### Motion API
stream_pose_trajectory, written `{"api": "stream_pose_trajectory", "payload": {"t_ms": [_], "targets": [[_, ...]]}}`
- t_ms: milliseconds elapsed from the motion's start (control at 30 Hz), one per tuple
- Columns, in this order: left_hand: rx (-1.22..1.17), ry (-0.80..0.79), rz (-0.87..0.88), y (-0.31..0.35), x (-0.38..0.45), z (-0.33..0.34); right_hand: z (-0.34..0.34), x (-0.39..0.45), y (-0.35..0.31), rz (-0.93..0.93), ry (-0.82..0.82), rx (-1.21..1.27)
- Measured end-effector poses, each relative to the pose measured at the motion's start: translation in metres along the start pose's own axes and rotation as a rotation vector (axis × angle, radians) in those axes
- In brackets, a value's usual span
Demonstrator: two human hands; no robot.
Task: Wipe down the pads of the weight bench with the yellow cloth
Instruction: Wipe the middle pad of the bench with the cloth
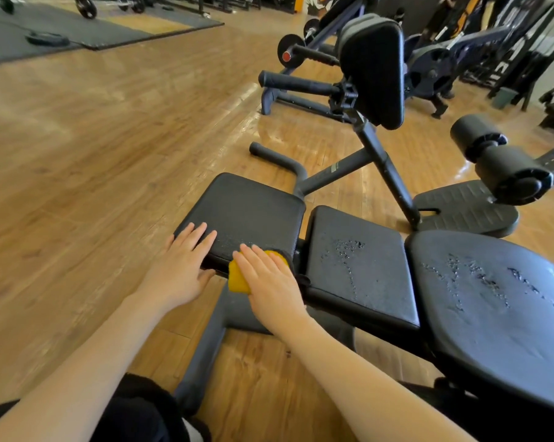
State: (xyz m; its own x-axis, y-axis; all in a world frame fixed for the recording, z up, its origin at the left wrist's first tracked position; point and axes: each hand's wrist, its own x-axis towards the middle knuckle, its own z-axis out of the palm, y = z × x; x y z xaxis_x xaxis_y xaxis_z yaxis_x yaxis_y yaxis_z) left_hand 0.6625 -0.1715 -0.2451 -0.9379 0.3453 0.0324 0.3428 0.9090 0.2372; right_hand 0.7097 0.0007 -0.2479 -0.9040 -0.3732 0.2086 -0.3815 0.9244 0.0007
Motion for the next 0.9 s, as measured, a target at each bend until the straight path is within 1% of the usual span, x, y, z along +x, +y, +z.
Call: {"api": "stream_pose_trajectory", "payload": {"t_ms": [67, 167, 200, 300, 367, 467, 533, 633, 700, 833, 900], "targets": [[-0.003, -0.028, -0.018, 0.003, -0.001, -0.001, 0.000, -0.005, 0.008, 0.008, -0.026, -0.005], [0.013, -0.103, -0.047, 0.009, 0.003, -0.007, -0.005, -0.020, 0.030, 0.057, -0.044, 0.042], [0.026, -0.132, -0.059, 0.010, 0.003, -0.009, -0.007, -0.024, 0.037, 0.054, -0.075, 0.072], [0.069, -0.172, -0.122, 0.015, 0.006, -0.012, -0.016, -0.029, 0.049, -0.007, -0.130, 0.289], [0.082, -0.147, -0.132, 0.027, 0.009, -0.011, -0.028, -0.033, 0.053, 0.016, -0.096, 0.412], [0.046, -0.095, -0.074, 0.060, 0.011, -0.003, -0.054, -0.039, 0.066, 0.043, -0.012, 0.514], [0.042, -0.076, -0.033, 0.085, 0.012, 0.006, -0.067, -0.035, 0.085, 0.035, 0.002, 0.505], [0.077, -0.024, 0.009, 0.108, 0.015, 0.023, -0.075, -0.019, 0.125, 0.088, -0.020, 0.459], [0.114, 0.033, 0.028, 0.111, 0.015, 0.029, -0.076, -0.010, 0.150, 0.126, -0.039, 0.454], [0.159, 0.047, 0.011, 0.107, 0.010, 0.035, -0.069, 0.012, 0.188, 0.183, -0.050, 0.431], [0.154, 0.065, -0.006, 0.109, 0.012, 0.037, -0.063, 0.033, 0.202, 0.202, -0.111, 0.386]]}}
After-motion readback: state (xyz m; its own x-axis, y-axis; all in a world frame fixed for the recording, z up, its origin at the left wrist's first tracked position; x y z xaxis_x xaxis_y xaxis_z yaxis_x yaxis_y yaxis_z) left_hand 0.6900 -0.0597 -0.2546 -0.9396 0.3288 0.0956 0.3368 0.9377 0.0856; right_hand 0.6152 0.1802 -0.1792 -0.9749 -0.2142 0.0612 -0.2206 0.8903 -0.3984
